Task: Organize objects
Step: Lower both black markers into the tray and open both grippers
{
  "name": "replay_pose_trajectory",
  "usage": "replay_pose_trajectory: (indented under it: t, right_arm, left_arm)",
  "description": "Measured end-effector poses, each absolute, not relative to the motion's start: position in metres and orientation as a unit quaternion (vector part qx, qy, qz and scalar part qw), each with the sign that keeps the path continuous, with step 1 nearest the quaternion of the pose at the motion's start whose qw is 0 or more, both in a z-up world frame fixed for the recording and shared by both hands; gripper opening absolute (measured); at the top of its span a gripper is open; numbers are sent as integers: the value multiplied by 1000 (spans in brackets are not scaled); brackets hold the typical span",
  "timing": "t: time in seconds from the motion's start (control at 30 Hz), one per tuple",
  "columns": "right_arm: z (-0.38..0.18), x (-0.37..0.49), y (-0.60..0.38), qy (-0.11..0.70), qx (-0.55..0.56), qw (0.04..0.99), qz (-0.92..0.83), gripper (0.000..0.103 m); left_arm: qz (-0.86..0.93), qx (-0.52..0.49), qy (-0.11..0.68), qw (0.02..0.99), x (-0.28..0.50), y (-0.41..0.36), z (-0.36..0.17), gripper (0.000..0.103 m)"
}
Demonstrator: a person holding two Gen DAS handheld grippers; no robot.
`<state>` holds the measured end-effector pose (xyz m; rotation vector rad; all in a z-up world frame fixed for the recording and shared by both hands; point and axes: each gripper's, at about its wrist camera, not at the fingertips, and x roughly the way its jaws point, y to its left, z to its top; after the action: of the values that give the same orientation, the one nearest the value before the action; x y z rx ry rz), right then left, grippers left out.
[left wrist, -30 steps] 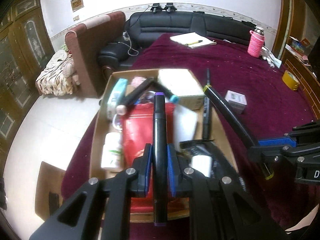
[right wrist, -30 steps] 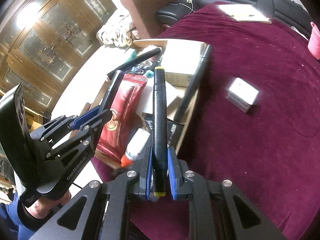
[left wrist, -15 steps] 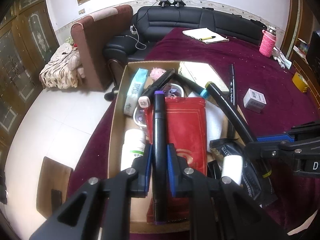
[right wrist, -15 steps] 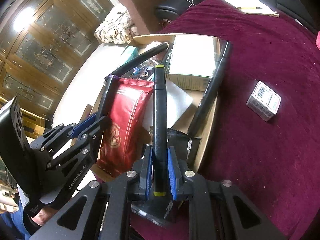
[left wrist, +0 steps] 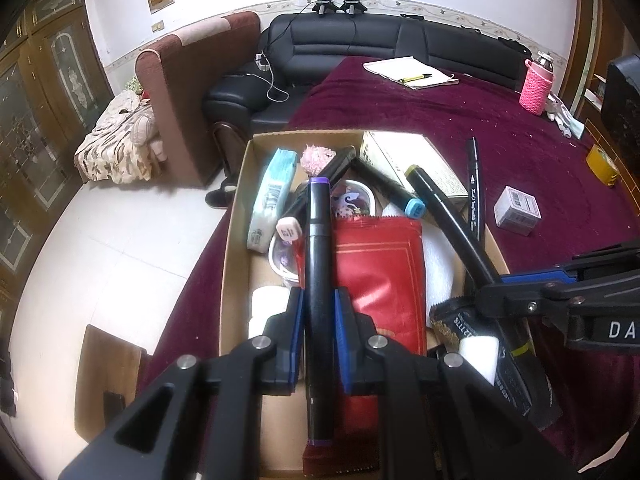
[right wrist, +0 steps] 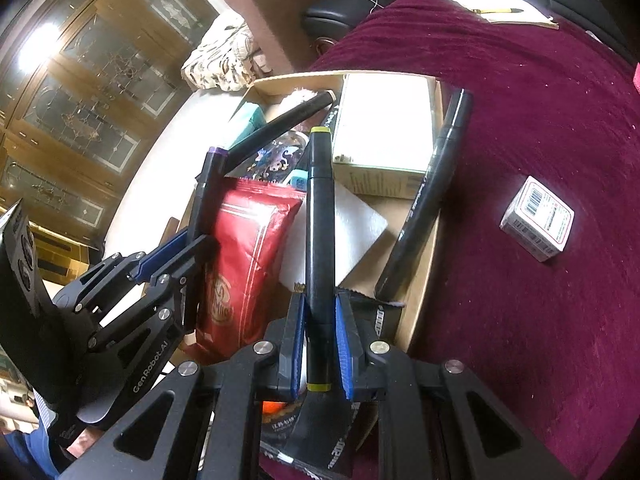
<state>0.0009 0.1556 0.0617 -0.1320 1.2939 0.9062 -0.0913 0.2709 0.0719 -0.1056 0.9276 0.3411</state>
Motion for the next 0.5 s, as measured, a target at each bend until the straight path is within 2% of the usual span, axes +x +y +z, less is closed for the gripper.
replay_pose_trajectory:
  t: [0.5]
  right_arm:
    - [60, 10, 176, 588, -60, 702, 397, 17]
  left_arm:
    - [139, -63, 450, 880, -68, 291, 77, 15]
